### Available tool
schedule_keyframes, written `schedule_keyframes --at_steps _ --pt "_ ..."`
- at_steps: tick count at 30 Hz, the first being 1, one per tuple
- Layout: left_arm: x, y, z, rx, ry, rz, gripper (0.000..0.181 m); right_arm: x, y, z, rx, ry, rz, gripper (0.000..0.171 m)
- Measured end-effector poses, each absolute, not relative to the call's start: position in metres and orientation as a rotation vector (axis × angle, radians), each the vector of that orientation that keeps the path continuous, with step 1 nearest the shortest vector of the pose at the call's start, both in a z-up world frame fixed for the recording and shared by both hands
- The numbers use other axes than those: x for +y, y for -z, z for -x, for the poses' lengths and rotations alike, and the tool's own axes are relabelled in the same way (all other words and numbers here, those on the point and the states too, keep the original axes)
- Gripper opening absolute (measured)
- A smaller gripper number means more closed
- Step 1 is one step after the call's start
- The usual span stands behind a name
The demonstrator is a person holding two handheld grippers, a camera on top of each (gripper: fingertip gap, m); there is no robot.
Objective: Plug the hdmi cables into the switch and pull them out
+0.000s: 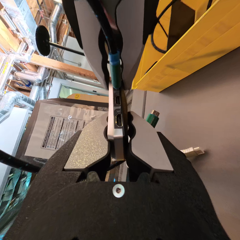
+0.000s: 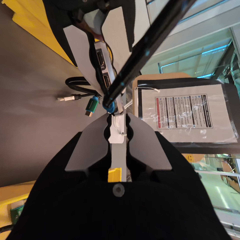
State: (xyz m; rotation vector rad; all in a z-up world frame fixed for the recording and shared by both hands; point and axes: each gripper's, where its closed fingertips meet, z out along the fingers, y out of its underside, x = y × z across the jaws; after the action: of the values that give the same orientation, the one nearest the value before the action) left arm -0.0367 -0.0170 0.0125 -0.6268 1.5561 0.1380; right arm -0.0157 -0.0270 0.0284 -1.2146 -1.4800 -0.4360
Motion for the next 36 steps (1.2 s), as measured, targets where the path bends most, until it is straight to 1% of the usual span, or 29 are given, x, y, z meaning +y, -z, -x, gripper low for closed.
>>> schedule_keyframes --at_steps 2,5,9,10,11,13,15,20,29,31,33,36 --pt "-0.005 -0.011 0.040 1.546 -0.176 0.687 0.025 -0.027 -0.033 0.010 -1.441 0.428 1.274 0.021" --pt "0.011 -0.010 0.044 1.513 -0.212 0.769 0.027 -0.026 -0.036 0.002 -1.360 0.359 1.412 0.022" --pt "0.026 -0.010 0.050 1.471 -0.276 0.842 0.027 -0.021 -0.042 0.015 -1.121 0.166 1.555 0.040" --pt "0.028 -0.010 0.051 1.464 -0.284 0.853 0.026 -0.019 -0.038 0.020 -1.083 0.126 1.613 0.048" --pt "0.030 -0.010 0.051 1.458 -0.289 0.859 0.026 -0.015 -0.037 0.023 -1.028 0.093 1.649 0.049" --pt "0.033 -0.010 0.052 1.452 -0.312 0.861 0.024 -0.008 -0.040 0.033 -0.909 -0.019 1.677 0.046" --pt "0.034 -0.010 0.052 1.447 -0.318 0.854 0.024 -0.001 -0.039 0.038 -0.812 -0.121 1.707 0.035" --pt "0.031 -0.006 0.049 1.463 -0.321 0.842 0.022 0.007 -0.027 0.032 -0.727 -0.139 1.785 0.022" --pt "0.030 -0.001 0.046 1.477 -0.302 0.858 0.024 0.009 -0.019 0.027 -0.712 -0.175 1.842 0.022" --pt "0.030 -0.001 0.046 1.479 -0.301 0.857 0.024 0.010 -0.018 0.026 -0.707 -0.166 1.843 0.025" --pt "0.029 0.000 0.045 1.480 -0.305 0.857 0.024 0.009 -0.017 0.027 -0.717 -0.163 1.841 0.021" --pt "0.029 0.000 0.045 1.483 -0.303 0.859 0.024 0.010 -0.019 0.026 -0.716 -0.151 1.823 0.021"
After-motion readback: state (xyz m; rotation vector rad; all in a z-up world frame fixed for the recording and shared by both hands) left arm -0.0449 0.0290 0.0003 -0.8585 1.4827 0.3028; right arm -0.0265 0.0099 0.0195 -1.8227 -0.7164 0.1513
